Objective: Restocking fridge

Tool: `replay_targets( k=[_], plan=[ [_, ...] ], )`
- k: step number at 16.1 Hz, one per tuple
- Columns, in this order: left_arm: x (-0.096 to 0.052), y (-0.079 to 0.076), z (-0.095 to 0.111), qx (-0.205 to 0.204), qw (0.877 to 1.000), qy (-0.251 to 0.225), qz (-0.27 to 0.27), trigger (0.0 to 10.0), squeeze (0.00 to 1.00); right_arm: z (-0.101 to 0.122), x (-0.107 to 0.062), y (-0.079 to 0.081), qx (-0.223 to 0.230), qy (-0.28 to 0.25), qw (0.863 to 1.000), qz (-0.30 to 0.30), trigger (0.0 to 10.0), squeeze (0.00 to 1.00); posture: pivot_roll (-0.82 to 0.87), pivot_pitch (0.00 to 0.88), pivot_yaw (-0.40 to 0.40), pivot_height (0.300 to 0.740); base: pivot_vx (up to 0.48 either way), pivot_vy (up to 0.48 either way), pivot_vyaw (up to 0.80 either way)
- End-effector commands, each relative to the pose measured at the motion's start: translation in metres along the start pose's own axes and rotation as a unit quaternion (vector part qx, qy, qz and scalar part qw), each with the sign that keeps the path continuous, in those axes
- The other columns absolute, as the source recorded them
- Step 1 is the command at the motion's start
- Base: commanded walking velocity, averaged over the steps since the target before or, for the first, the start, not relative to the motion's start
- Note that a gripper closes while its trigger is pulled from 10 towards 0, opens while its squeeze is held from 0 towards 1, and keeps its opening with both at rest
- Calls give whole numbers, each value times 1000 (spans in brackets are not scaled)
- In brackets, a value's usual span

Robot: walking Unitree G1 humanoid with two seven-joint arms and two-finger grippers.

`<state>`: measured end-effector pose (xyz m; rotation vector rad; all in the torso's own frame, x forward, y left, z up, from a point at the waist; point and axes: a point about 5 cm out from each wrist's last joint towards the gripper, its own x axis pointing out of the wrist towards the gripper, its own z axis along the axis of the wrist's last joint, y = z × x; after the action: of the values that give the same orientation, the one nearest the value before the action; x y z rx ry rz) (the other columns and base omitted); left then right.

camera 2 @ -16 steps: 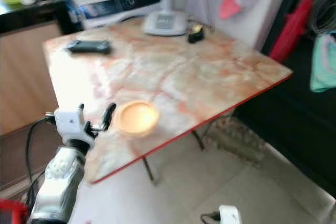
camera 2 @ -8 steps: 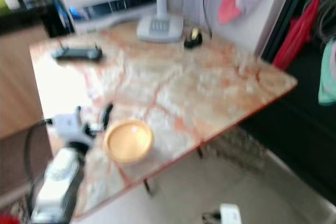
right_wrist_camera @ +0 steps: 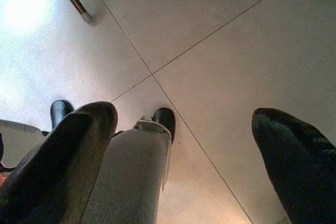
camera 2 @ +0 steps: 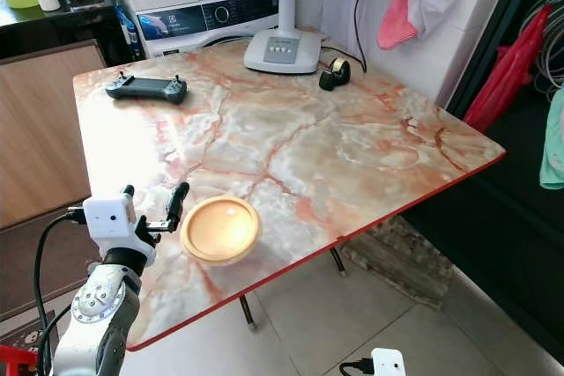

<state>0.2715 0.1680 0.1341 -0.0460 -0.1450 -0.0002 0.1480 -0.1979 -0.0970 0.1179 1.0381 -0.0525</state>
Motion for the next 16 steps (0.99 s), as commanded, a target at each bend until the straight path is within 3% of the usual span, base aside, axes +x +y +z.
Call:
replay_targets(
  k=[1,7,12,16],
  plan=[
    [1,-1,2,5,1000,1,-1,10000,0,-4,-1,0,-2,7,1000,2,10000,0,47,32,-18,740,0,-296,0],
    [0,0,3,7,1000,0,4,10000,0,-5,-1,1,-2,6,1000,7,10000,0,51,29,-18,740,0,-314,239],
    [-1,6,5,7,1000,-6,19,10000,0,-5,-1,1,-1,6,1000,8,10000,0,56,50,-25,740,0,0,0],
    [-2,8,6,5,1000,-9,24,10000,0,-4,-1,1,-4,6,1000,10,10000,0,59,56,-26,740,0,0,628]
  ],
)
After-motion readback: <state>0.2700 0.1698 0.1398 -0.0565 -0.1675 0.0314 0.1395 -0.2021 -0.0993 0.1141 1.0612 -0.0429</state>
